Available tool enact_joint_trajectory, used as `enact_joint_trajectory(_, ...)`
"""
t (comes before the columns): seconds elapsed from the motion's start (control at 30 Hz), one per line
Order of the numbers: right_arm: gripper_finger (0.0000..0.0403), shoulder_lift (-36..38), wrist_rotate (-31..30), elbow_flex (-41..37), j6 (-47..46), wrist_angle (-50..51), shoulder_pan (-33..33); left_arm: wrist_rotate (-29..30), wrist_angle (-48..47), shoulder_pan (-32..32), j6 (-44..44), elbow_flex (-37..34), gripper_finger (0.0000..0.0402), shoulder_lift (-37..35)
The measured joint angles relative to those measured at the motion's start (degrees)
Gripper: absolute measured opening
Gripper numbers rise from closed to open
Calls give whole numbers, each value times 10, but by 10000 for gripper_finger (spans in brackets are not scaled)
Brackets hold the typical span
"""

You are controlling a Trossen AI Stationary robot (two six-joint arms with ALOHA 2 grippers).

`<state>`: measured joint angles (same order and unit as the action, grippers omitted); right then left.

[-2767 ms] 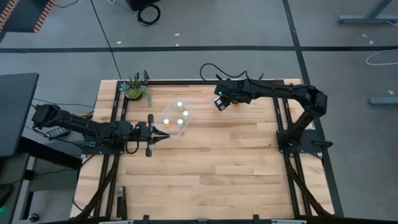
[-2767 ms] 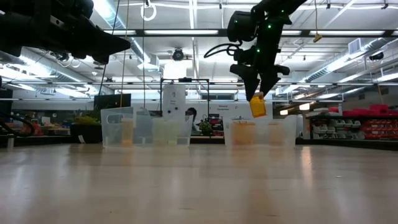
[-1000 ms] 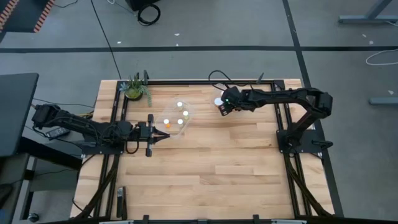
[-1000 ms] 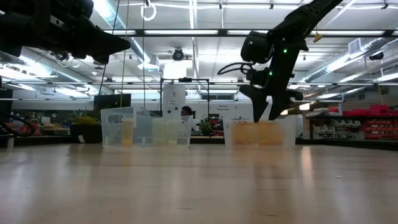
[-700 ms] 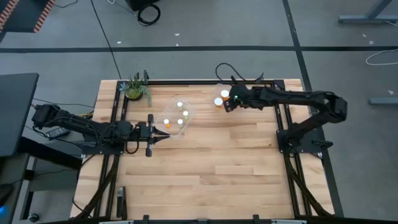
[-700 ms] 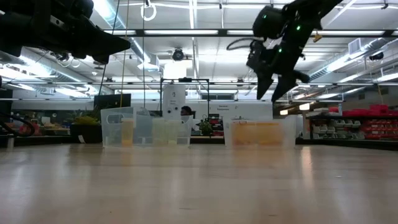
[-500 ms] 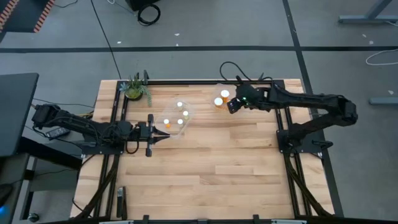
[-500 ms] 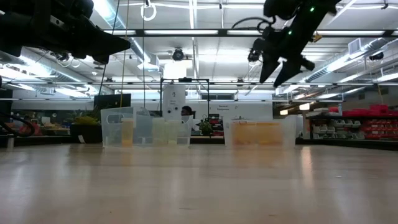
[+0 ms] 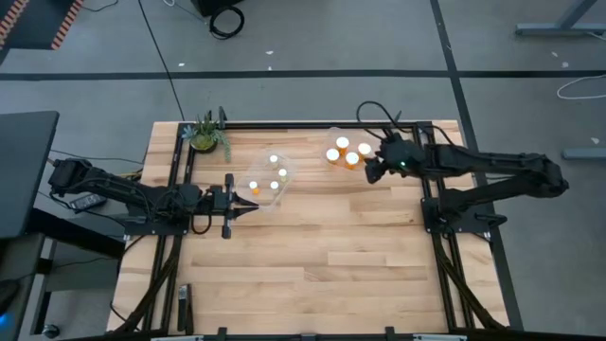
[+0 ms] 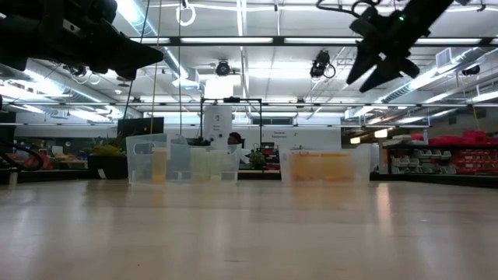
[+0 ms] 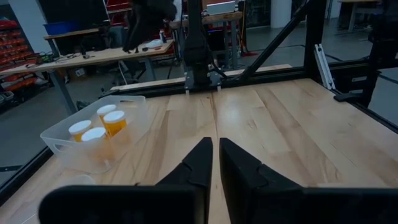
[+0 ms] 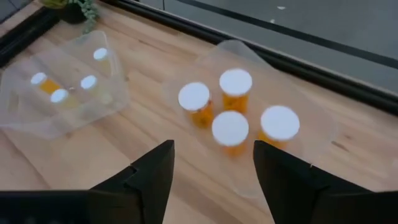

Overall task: Pick and place medicine bottles into bin by pill shape (circle, oval)
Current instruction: Return to Home Position

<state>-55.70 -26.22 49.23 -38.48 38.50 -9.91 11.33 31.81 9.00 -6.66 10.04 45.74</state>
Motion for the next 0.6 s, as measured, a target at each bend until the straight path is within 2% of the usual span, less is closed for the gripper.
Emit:
enact_joint_trajectory(0.17, 216, 77, 5, -102, 8, -67, 16, 0, 0, 0, 0, 0, 40, 0)
enact_joint_trajectory(0.4, 194, 170, 114, -256, 111, -317, 50, 0, 0, 0, 0, 0, 30, 0)
enact_joint_trajectory(0.5, 178, 200, 133, -306, 147, -407, 61, 0, 0, 0, 0, 0, 28, 0)
enact_joint_trajectory(0.6, 158, 228, 140, -346, 164, -455, 67, 0, 0, 0, 0, 0, 31, 0)
